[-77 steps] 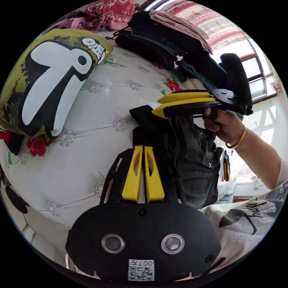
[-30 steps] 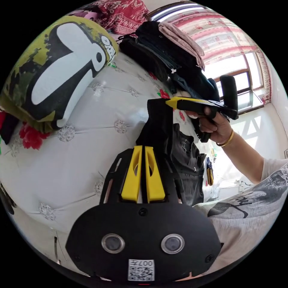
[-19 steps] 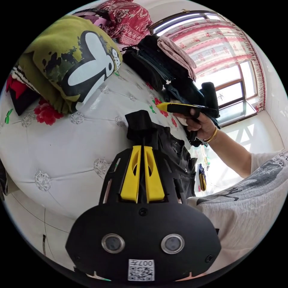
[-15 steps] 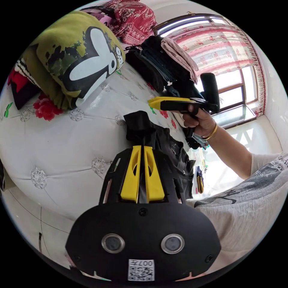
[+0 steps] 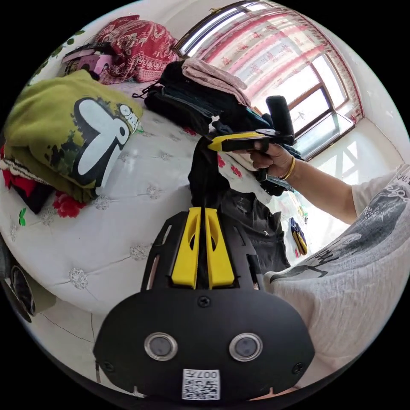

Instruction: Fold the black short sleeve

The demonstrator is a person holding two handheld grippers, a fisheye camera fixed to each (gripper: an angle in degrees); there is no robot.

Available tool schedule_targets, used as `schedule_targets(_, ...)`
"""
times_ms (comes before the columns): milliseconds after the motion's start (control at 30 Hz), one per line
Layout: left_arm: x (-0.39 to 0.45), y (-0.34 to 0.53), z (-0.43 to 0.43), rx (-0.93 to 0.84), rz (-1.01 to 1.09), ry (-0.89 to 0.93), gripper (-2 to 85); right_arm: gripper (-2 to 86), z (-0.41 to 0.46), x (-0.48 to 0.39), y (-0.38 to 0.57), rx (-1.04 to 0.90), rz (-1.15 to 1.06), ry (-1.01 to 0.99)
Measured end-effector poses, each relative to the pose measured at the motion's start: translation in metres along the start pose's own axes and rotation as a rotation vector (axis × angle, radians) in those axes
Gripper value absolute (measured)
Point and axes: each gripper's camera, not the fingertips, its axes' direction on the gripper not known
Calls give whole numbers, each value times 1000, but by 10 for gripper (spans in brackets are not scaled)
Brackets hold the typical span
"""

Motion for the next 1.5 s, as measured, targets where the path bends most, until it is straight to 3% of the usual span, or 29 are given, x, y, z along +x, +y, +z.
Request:
schedule_targets(133, 37, 0, 18, -76, 220, -11, -8, 1, -16, 1, 65, 22, 141, 75)
schedule_targets(300, 78, 36, 82, -335, 507, 40, -6, 20, 2, 16, 167, -6, 530, 57)
schedule_targets(500, 86, 49, 83, -323, 503, 25, -3, 42, -5, 3, 205, 158, 679, 24)
schedule_targets(700, 74, 43, 74, -307, 473, 72, -6, 41, 21, 4, 203, 83, 679, -51)
schedule_targets(833, 74, 52, 94, -394, 495, 32, -6, 10, 18, -5, 205, 44, 650, 83)
schedule_targets(1033, 63, 42, 80, -326, 474, 41, -6, 14, -5, -8, 249, 59, 694, 145)
schedule_targets(1133, 54, 41, 94, -382, 478, 40, 0, 26, -9, -2, 272, 92, 777, 101)
schedule_targets(1267, 46, 55, 138, -556, 507, -4, 18, 42, -17, -16, 275, 204, 719, 94)
schedule_targets(1400, 32, 51, 145, -551, 434, 5, 12, 57, 20, -10, 278, 55, 762, -21)
schedule_targets(1500, 30, 41, 131, -531, 435, -4, 0, 56, 1, -14, 298, 168, 808, -8)
